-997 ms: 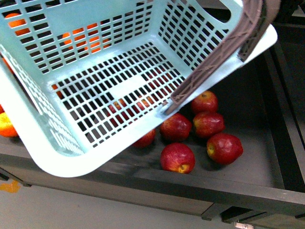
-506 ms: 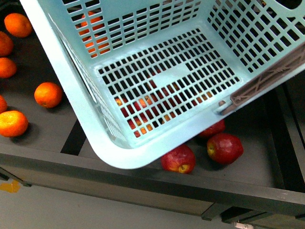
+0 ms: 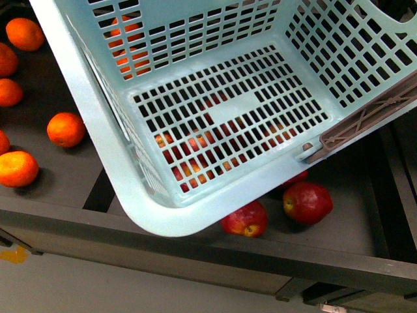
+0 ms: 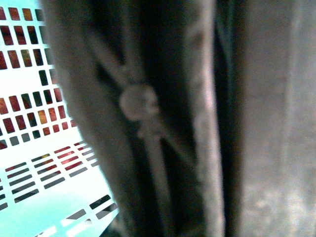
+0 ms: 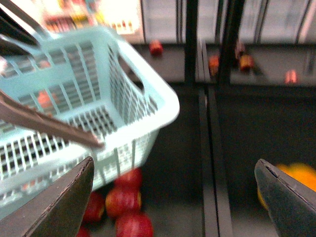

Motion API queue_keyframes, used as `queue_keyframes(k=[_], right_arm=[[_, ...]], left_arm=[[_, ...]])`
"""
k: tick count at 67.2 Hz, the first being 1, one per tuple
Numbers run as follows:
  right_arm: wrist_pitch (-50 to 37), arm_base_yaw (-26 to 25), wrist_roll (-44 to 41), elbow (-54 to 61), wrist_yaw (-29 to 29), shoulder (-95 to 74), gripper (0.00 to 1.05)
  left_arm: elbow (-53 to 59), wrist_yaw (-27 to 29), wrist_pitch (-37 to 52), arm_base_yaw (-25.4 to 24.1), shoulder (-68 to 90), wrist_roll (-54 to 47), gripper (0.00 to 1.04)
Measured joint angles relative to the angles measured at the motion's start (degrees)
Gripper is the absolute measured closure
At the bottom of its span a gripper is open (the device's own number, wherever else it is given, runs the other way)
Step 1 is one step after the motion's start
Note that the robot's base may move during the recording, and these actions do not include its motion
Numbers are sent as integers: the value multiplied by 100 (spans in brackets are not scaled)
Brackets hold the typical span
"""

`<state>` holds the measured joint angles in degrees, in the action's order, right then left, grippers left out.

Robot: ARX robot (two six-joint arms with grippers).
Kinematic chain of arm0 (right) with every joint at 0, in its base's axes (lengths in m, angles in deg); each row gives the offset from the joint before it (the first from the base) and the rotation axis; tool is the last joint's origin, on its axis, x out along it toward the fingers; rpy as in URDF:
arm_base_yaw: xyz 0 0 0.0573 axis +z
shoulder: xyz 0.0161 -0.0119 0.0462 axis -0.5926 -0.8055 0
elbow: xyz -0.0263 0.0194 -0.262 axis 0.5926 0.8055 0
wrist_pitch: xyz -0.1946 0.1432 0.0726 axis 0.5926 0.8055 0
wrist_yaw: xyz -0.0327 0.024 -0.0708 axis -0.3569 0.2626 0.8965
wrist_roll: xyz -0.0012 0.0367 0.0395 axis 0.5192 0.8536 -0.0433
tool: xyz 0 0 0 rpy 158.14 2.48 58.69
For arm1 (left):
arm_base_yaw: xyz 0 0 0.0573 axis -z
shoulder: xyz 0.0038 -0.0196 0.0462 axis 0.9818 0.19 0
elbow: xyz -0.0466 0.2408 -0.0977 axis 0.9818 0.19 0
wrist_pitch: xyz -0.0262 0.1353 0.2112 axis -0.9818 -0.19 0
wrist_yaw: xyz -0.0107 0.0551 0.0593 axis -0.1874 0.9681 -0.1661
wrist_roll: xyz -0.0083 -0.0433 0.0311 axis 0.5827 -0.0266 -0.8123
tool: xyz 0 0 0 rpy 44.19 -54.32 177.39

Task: Pick mango and avocado into basket

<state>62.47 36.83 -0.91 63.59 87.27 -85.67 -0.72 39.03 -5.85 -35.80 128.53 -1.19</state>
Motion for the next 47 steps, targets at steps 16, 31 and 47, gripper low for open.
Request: queue_keyframes(k=[16,31,47], right_arm=[[1622,-1950,1429,-1137,-708,-2632,9],[-356,-3366,492,-1434,-887,-4623,9],[-3440,-4048,-1145,-1943,-415,-7995,9]], left_arm=[[0,2,2,4,0,-7,91],[0,-2,2,4,0,-11,91],[0,-13,2,4,-2,-11,91]])
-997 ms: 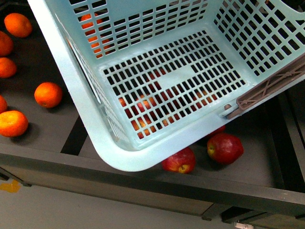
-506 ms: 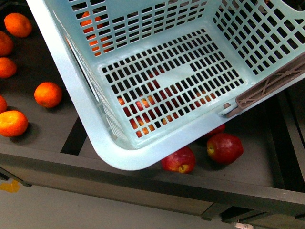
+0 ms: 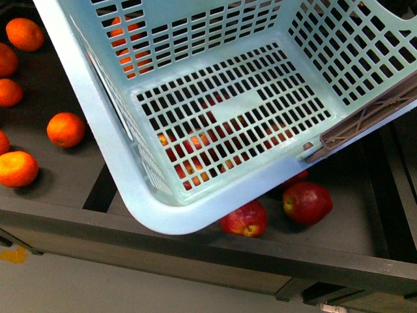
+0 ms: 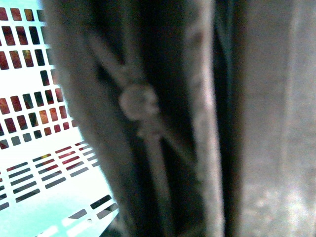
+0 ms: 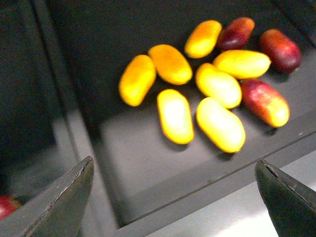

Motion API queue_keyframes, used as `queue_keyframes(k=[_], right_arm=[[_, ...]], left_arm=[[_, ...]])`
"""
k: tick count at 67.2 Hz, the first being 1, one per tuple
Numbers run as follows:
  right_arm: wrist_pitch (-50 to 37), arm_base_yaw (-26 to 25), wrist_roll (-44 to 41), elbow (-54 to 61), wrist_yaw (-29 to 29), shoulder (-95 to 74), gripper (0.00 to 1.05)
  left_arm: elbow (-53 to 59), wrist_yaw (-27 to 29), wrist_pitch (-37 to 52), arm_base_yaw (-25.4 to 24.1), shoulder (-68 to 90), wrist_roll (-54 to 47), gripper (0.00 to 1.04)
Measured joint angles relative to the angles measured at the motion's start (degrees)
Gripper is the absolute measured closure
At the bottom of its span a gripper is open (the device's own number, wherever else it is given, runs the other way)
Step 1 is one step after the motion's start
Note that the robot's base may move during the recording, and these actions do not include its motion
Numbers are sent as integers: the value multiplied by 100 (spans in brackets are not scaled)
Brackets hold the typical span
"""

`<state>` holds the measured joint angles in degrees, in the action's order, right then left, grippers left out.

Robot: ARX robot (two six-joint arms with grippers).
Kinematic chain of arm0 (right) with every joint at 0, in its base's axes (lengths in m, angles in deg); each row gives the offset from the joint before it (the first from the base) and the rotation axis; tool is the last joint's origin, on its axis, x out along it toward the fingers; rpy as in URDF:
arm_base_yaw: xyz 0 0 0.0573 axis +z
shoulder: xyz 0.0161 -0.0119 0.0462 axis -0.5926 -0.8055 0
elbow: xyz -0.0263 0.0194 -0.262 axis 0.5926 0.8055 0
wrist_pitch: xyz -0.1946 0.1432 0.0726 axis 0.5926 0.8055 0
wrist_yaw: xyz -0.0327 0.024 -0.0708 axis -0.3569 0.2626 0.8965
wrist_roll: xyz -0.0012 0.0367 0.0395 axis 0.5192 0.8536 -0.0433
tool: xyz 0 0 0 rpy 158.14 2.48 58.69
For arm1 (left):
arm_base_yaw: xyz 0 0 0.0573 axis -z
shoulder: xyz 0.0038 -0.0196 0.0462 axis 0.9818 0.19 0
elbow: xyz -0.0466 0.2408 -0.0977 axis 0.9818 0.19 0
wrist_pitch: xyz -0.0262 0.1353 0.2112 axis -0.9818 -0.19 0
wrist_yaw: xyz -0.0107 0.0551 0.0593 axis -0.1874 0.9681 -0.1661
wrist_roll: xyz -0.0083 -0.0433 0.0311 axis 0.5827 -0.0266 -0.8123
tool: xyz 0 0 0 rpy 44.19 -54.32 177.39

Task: Pick mango and avocado into basket

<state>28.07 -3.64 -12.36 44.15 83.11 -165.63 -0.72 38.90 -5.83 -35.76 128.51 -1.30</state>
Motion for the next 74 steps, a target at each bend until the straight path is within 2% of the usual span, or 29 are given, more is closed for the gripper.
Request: queue_keyframes(k=[4,9,26,51,74], right_arm=[[-376,-122,-435,-308,-35,-944,9],[-256,-181,-831,-787,-173,-2046,9],[214,-59,-1657,-2339,-129,-4232,9],[881,138,-1606,-3954,15,-5499,9],[1364,315,-1390,-4977,70,-6094,9]], left_arm=[[2,13,0,0,2,0,91],[0,17,0,0,2,-4,91],[0,13,0,0,2,0,91],[0,13,0,0,0,-2,91],[0,13,0,0,0,-2,91]])
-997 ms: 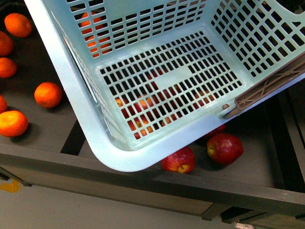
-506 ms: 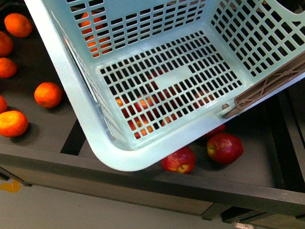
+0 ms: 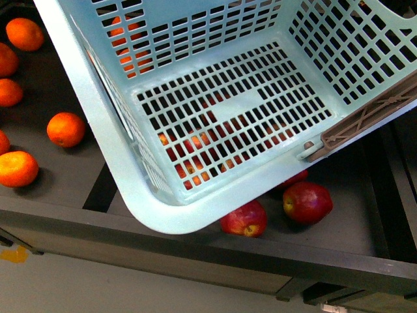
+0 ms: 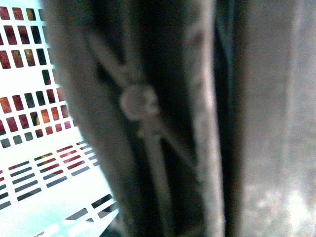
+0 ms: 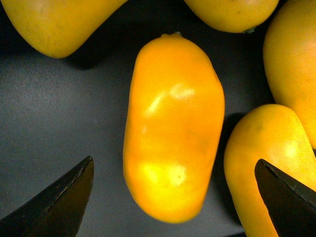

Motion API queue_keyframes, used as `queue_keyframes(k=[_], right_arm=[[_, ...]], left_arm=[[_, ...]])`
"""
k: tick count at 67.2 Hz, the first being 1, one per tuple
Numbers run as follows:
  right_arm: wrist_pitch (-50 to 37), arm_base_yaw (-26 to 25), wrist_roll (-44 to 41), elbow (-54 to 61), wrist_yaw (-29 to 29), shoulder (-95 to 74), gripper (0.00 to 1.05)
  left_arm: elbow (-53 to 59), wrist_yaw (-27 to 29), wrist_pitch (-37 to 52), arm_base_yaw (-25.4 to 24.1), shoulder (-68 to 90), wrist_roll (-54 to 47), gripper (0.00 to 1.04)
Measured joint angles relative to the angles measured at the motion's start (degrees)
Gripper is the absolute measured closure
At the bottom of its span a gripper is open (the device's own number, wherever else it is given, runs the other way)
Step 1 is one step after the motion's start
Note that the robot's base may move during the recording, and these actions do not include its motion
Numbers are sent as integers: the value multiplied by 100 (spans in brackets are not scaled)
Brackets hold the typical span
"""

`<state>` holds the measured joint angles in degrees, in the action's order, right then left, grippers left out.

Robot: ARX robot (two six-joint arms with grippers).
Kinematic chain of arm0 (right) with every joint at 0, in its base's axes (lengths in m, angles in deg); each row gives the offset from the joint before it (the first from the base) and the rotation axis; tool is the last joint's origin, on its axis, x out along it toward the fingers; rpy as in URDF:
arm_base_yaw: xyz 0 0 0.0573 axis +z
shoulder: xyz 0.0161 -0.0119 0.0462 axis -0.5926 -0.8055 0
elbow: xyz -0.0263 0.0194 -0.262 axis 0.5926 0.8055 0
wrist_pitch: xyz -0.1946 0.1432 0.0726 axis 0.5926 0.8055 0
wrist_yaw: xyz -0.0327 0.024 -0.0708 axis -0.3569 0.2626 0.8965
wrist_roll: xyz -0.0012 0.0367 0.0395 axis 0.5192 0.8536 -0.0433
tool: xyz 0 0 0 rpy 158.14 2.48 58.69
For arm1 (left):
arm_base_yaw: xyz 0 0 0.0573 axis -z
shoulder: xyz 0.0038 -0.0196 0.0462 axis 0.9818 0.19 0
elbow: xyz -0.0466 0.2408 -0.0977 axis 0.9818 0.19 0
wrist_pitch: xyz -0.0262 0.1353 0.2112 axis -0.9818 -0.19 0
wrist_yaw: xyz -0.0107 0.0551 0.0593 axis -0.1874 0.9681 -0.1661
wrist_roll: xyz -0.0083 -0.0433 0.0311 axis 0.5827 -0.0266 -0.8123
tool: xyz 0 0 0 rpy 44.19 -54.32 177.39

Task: Pick mango and avocado into basket

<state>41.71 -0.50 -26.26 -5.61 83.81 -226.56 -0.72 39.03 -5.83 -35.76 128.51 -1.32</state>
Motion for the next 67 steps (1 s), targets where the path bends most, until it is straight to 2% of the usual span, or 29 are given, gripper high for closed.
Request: queue_keyframes(k=[28,62,67], right_arm=[[387,79,243,-918,79,-699,9],[664,-11,546,-1464,4,-1145,9],[675,-28,588,-1504,0,-1156,15]], left_arm=[[0,0,0,0,2,0,91],[0,0,0,0,2,0,91],[0,-2,0,0,2,0,91]])
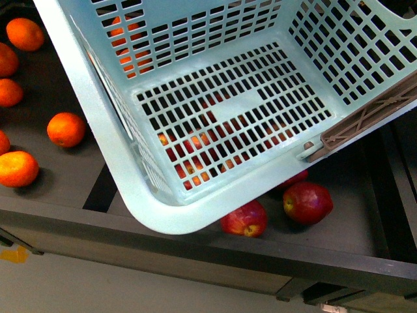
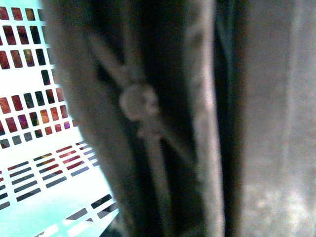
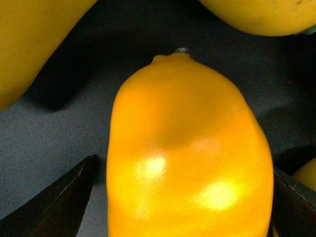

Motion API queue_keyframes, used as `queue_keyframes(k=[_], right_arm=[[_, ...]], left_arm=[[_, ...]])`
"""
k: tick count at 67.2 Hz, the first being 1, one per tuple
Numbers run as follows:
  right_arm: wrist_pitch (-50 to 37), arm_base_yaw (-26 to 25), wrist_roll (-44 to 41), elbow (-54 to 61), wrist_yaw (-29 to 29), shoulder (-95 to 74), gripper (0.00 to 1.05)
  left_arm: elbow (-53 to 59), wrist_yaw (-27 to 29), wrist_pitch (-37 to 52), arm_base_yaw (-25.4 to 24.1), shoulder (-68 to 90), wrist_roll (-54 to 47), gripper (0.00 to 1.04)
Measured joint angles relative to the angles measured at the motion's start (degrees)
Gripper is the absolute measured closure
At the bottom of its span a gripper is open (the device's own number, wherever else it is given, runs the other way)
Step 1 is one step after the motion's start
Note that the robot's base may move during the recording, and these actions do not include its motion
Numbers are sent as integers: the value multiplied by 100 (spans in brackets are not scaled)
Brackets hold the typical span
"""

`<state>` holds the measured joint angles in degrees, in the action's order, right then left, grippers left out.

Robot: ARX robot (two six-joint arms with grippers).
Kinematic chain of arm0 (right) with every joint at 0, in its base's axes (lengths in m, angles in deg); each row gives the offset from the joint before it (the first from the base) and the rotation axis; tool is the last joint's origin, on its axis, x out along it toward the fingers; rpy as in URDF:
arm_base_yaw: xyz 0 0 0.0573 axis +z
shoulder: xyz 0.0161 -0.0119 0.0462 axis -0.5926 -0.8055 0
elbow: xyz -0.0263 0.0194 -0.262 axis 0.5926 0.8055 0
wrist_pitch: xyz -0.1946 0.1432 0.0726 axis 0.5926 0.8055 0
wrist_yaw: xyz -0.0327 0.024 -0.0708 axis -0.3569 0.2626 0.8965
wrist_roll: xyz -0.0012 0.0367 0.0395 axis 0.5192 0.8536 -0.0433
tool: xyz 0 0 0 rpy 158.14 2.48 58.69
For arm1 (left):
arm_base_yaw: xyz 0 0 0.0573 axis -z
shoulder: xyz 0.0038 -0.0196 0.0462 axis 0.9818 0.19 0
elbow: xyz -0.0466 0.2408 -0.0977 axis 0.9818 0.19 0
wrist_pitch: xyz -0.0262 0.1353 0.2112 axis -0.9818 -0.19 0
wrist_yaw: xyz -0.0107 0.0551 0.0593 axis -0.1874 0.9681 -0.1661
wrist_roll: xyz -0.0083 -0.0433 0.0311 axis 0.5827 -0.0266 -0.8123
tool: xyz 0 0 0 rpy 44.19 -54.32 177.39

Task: Pick mango and avocado into basket

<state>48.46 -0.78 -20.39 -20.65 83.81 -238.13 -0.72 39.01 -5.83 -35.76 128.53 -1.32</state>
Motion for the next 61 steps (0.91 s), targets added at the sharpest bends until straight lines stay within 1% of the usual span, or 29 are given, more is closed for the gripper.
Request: queue_keyframes(k=[10,11,18,28,33,48,56,61], right_arm=[[-2,-44,92,7,-39,-9,34],[-2,-55,125,17,-63,-9,37],[-24,-96,192,92,-129,13,45],[-229,-181,297,490,-295,247,46],[-455,-232,326,820,-468,487,46],[-1001,-315,476,2109,-1456,2059,46],[-1045,-293,560,2874,-2044,3272,46],[-994,-245,599,3246,-2275,3895,46]], left_arm=[[0,2,0,0,-2,0,91],[0,2,0,0,-2,0,91],[0,0,0,0,-2,0,91],[0,2,0,0,0,0,91],[0,2,0,0,-2,-2,91],[0,0,0,0,0,0,91],[0,0,0,0,0,0,91],[0,0,-2,0,0,0,91]])
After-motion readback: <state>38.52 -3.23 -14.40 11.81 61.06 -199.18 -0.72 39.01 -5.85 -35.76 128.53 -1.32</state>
